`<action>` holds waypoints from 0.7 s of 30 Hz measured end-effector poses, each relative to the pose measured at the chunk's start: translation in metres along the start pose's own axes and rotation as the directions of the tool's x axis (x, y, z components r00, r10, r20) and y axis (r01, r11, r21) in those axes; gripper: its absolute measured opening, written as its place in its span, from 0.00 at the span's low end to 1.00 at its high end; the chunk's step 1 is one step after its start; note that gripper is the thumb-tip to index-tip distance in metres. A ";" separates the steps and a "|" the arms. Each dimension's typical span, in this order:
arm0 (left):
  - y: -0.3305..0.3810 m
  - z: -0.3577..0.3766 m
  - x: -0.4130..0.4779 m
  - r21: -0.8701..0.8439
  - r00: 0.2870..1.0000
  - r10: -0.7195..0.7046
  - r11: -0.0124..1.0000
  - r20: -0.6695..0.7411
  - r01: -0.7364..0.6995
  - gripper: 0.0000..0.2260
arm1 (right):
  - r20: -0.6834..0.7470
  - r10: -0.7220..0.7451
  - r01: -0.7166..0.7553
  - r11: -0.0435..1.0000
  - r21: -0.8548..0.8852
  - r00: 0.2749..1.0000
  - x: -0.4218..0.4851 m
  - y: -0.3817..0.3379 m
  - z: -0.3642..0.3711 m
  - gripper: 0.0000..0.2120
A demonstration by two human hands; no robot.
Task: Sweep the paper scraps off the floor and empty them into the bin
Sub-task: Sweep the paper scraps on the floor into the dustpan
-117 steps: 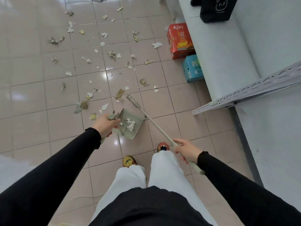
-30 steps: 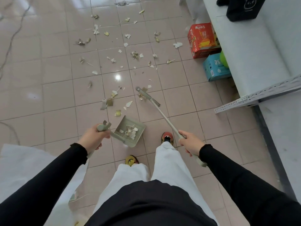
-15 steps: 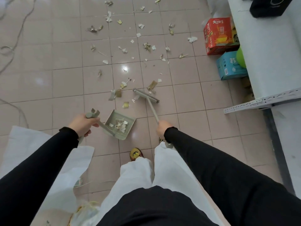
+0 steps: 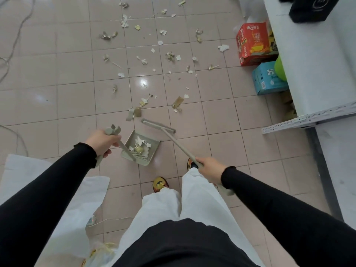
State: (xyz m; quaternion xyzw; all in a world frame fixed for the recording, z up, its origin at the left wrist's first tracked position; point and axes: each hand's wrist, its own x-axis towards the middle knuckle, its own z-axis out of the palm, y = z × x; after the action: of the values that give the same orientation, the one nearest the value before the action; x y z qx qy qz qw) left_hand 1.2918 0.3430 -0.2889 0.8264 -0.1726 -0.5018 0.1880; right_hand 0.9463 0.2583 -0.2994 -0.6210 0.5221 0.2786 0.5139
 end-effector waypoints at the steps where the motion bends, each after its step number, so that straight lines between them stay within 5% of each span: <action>1: 0.000 0.001 -0.001 0.004 1.000 -0.001 1.000 0.004 0.001 0.12 | -0.006 0.024 -0.025 0.998 -0.049 1.000 0.015 -0.007 0.007 0.19; 4: -0.001 0.004 -0.002 0.011 1.000 0.001 1.000 0.010 -0.001 0.12 | 0.055 0.125 -0.124 0.992 -0.019 0.991 0.041 -0.019 0.022 0.20; 10: 0.004 0.009 -0.003 0.033 0.997 0.076 0.997 0.019 -0.076 0.12 | 0.093 0.086 -0.111 0.947 0.302 0.992 -0.015 0.019 0.007 0.23; 21: 0.086 0.047 0.024 0.068 0.987 0.140 0.987 0.076 -0.145 0.10 | -0.246 0.107 -0.012 0.934 0.356 0.963 0.038 0.032 -0.101 0.23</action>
State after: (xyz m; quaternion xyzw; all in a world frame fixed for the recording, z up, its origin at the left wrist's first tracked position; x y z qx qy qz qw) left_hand 1.2520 0.2503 -0.2859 0.7999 -0.2562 -0.5095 0.1869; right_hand 0.9083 0.1534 -0.3123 -0.5342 0.6453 0.1120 0.5345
